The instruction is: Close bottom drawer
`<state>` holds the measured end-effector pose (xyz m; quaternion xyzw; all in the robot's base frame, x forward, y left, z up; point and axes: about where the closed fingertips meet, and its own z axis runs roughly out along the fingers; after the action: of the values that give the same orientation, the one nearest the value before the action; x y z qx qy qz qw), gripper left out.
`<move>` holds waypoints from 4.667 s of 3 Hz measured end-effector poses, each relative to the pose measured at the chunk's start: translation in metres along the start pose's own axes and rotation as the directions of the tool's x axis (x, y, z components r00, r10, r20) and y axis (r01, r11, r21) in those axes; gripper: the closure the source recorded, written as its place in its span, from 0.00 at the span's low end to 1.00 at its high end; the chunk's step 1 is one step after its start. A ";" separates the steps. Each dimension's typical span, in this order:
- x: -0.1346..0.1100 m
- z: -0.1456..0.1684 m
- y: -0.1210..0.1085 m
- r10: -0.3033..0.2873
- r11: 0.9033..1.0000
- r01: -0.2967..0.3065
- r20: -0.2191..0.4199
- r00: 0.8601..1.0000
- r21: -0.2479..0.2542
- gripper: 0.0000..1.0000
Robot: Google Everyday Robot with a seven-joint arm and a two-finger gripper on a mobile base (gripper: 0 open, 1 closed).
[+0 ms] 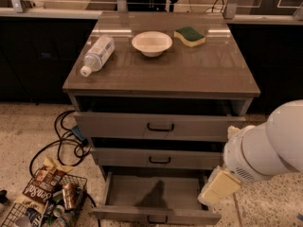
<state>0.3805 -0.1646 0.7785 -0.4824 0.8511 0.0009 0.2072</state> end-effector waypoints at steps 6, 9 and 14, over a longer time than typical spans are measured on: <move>-0.012 0.187 0.102 -0.167 0.986 0.161 -0.190 0.967 -0.048 0.00; 0.083 0.239 0.096 -0.336 0.937 0.297 -0.238 0.911 -0.184 0.00; 0.148 0.335 0.147 -0.398 0.871 0.322 -0.146 0.906 -0.371 0.00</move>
Offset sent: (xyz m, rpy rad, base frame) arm 0.0102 0.0742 -0.1341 -0.0882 0.1146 0.1583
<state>0.3112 -0.1402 0.3904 -0.6586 0.7501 0.0555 0.0232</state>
